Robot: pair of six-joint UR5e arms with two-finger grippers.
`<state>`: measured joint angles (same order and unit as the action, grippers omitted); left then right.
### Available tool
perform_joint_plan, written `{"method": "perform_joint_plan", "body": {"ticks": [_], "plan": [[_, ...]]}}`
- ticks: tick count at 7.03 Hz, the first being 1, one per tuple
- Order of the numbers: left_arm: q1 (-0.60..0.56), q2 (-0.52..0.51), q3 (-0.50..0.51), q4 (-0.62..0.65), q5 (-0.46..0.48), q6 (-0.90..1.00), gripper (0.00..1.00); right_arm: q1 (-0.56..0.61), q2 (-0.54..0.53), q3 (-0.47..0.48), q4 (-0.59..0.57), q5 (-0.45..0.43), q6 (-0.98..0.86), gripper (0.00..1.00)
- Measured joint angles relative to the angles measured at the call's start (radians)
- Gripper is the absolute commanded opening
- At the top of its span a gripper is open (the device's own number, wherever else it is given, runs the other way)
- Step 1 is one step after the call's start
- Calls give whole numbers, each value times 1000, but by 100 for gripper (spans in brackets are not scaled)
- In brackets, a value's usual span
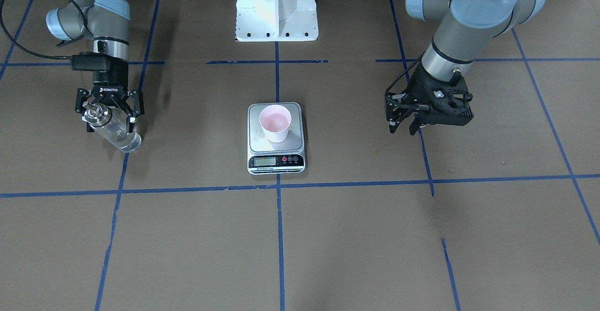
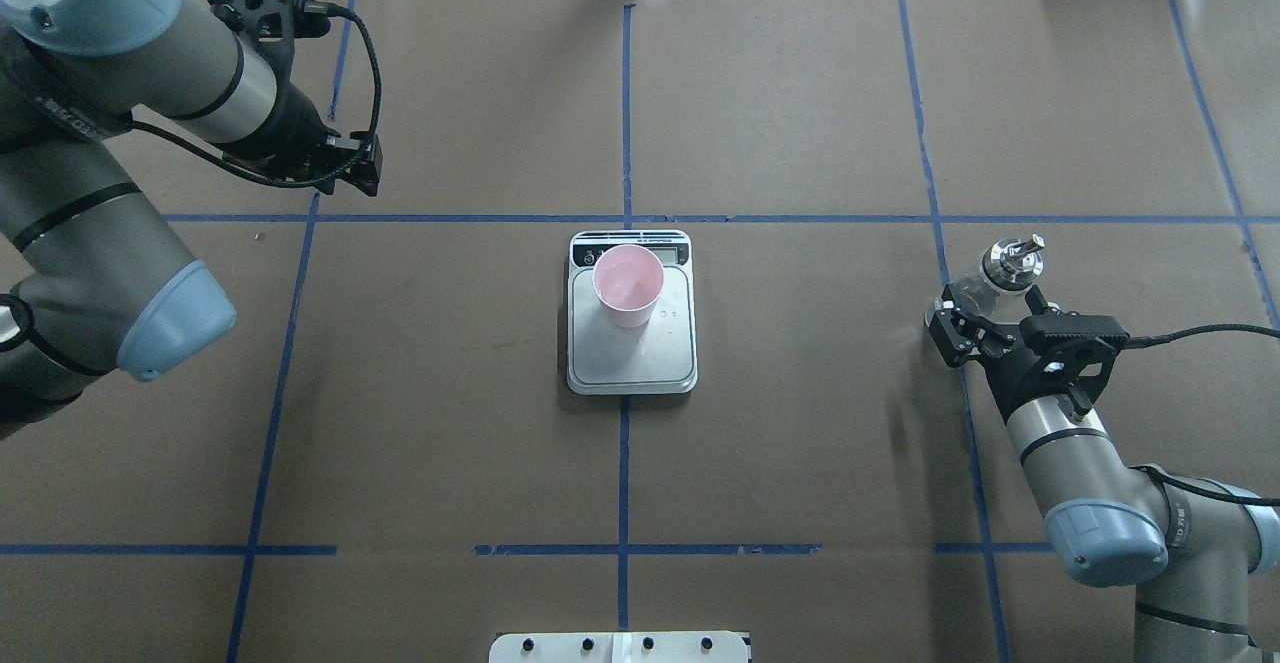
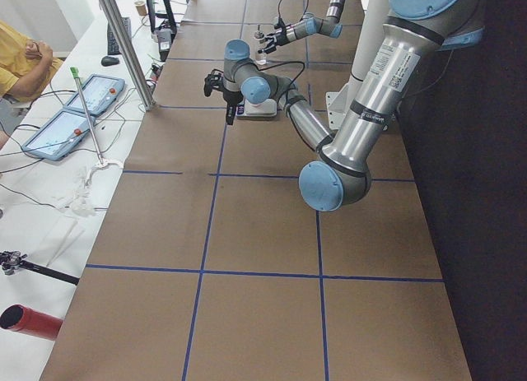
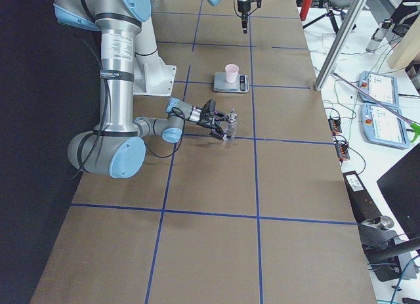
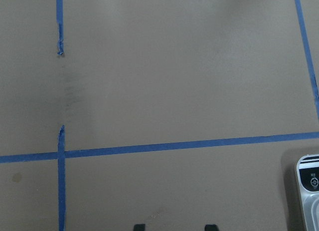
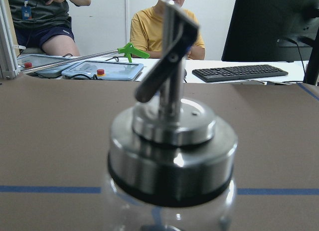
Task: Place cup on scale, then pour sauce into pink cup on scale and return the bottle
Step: 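Close the right gripper around the glass bottle and lift it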
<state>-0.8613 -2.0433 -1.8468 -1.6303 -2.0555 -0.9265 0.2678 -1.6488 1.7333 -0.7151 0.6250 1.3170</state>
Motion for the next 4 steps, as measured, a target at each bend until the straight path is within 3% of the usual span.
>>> {"method": "perform_joint_plan", "body": {"ticks": [3, 4], "plan": [[1, 0, -33, 48, 0, 0, 51, 8, 35, -15, 0, 1, -18, 96], [1, 0, -38, 54, 0, 0, 51, 9, 37, -18, 1, 1, -19, 86]]}}
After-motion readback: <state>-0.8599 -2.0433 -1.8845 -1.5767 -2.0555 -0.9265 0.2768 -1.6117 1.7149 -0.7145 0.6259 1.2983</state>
